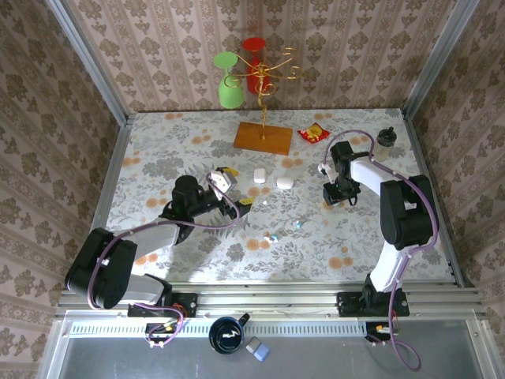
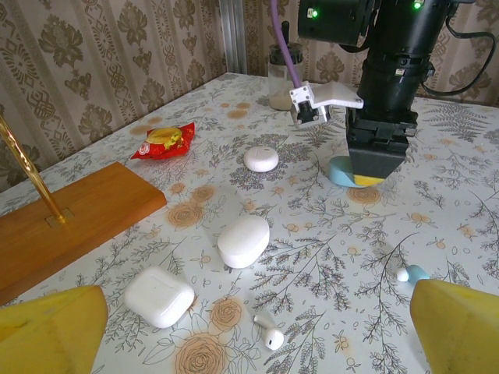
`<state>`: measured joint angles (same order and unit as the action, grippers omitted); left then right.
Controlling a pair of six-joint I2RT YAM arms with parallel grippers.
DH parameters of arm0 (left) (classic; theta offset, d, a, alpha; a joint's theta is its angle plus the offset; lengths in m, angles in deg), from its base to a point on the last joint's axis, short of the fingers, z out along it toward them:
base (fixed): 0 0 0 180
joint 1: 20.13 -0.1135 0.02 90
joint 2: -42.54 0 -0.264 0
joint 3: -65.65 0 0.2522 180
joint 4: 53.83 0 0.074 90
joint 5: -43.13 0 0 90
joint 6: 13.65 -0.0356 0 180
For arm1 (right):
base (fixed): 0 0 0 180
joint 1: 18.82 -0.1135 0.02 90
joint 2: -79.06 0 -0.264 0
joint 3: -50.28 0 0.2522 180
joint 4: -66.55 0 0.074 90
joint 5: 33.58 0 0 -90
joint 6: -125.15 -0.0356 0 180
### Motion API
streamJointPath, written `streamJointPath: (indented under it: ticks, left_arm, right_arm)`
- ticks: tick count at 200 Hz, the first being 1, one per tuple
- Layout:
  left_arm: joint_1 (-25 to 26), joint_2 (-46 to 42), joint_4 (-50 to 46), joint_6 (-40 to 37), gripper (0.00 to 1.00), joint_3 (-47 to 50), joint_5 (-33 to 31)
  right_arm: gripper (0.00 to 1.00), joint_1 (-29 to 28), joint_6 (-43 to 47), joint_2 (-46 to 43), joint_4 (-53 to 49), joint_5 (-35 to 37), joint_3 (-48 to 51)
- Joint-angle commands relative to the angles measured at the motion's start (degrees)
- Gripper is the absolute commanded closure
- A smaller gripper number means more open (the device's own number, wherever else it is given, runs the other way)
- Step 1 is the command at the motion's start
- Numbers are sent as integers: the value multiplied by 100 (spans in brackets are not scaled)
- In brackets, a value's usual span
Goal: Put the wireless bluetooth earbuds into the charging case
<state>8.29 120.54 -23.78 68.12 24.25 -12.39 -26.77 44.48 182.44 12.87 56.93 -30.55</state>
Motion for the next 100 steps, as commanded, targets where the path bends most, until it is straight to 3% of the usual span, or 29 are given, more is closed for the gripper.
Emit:
streamJointPath:
  ticks: [1, 23, 63, 100]
  left_arm:
    - [-44, 84, 277, 76, 0, 10, -17]
    - [-93, 9, 330, 213, 0, 48, 67]
    - [-87, -203, -499, -17, 1, -167, 1109]
    - [9, -404, -936, -201, 4, -189, 1262]
  right_arm:
    - [61, -238, 175, -618, 103, -333, 0]
    - [61, -525, 425, -1073, 293, -834, 71]
    - [64, -907, 841, -1671, 534, -1961, 128]
    - [67, -1423, 1560, -2062, 669, -2653, 266]
